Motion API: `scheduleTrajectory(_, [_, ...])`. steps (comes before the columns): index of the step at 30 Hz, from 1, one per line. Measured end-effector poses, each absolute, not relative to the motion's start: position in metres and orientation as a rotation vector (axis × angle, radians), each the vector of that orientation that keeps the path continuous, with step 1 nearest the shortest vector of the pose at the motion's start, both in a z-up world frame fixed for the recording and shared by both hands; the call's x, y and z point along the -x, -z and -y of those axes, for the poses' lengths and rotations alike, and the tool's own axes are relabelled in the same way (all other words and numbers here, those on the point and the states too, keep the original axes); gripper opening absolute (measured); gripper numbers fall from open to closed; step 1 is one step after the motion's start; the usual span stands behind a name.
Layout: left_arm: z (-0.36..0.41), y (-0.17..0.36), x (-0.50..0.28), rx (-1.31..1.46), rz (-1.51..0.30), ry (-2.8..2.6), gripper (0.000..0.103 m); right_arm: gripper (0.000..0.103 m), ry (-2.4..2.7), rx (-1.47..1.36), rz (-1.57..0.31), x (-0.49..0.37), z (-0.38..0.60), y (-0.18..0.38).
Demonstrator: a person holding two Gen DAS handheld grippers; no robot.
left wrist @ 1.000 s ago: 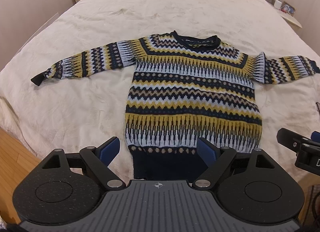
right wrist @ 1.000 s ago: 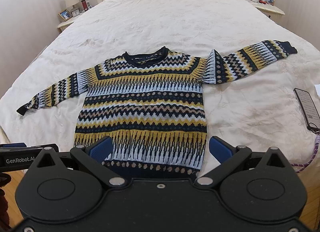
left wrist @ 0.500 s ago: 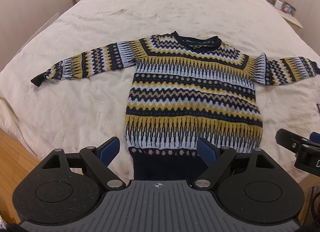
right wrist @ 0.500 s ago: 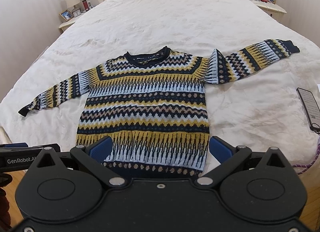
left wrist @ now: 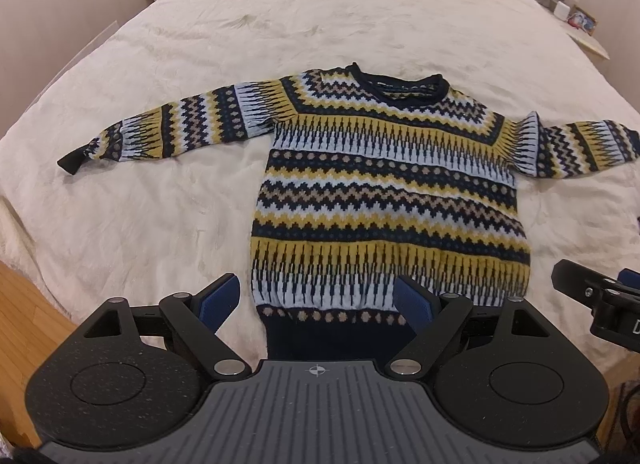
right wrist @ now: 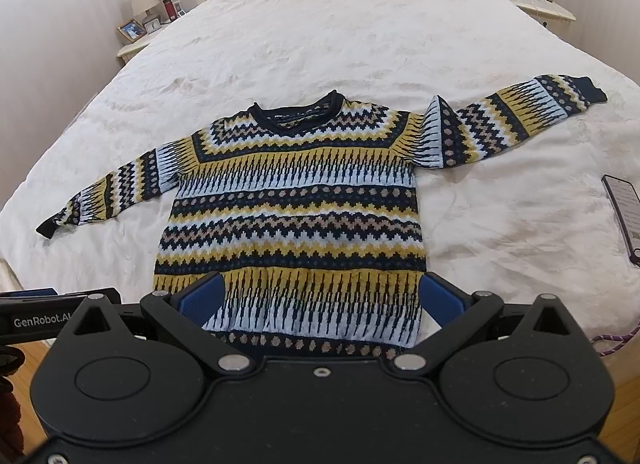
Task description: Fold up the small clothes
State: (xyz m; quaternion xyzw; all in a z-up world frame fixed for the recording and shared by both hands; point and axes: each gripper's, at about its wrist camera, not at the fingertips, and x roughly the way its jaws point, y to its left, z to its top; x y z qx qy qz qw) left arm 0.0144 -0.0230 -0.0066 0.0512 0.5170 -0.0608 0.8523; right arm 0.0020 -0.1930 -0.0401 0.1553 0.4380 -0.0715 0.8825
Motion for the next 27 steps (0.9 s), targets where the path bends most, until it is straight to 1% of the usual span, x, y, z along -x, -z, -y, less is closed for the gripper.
scheduleTrajectory(6, [0.023,0.008,-0.029,-0.091,-1.074,0.132,0.084,0.102,0.144,-0.326,-0.915,-0.016,0.195,0.041])
scheduleTrajectory(11, [0.018,0.002,-0.046,-0.076,-1.013,0.132,0.084,0.102,0.133,-0.322,-0.877,-0.031,0.196,0.037])
scheduleTrajectory(16, [0.013,-0.005,-0.067,-0.104,-0.933,0.118,0.084,0.102,0.130,-0.302,-0.790,-0.049,0.193,0.024])
scheduleTrajectory(22, [0.005,-0.010,-0.094,-0.111,-0.859,0.125,0.084,0.102,0.130,-0.273,-0.631,-0.070,0.185,0.006])
scheduleTrajectory(27, [-0.009,-0.006,-0.120,-0.070,-0.823,0.153,0.084,0.103,0.100,-0.288,-0.513,-0.089,0.182,-0.001])
